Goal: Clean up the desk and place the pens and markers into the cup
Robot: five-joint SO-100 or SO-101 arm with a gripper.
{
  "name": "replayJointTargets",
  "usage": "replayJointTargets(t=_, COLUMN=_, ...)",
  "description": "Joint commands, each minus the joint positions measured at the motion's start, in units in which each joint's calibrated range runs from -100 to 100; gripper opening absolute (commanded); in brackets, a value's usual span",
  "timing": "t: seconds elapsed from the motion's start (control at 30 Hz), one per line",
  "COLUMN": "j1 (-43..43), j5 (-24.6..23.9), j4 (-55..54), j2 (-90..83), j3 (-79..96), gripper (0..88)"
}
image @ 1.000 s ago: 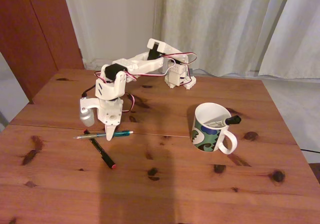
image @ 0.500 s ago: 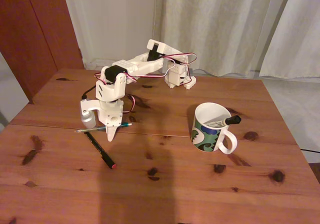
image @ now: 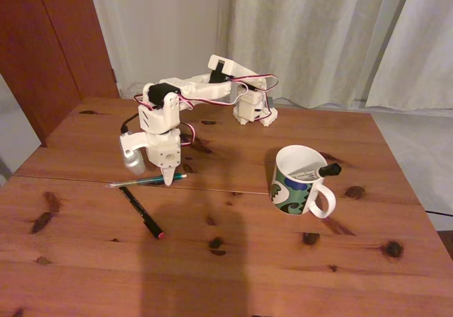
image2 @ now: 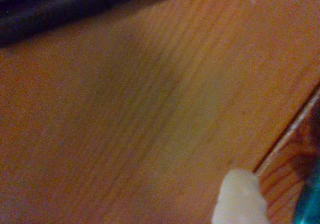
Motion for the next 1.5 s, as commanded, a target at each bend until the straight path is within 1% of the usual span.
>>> replayJointTargets(t=0.0, j1=1.18, j5=1.72, j4=0.22, j2=-5.06, j3=-2.44, gripper=13.0)
replayJointTargets(t=0.33, j1=3.99, j5=4.76, j4=-0.64, j2=-4.57, j3=1.71, gripper=13.0)
replayJointTargets(t=0.47, j1=4.71, j5=4.76, j4=-1.15, j2=-4.4, j3=1.98, gripper=13.0)
replayJointTargets(t=0.73, j1=4.47, j5=4.19, j4=-6.14, j2=-1.75, j3=1.26, gripper=13.0)
replayJointTargets(t=1.47, j1=4.88, j5=4.24, j4=-9.15, j2=3.87, j3=1.26, gripper=12.7)
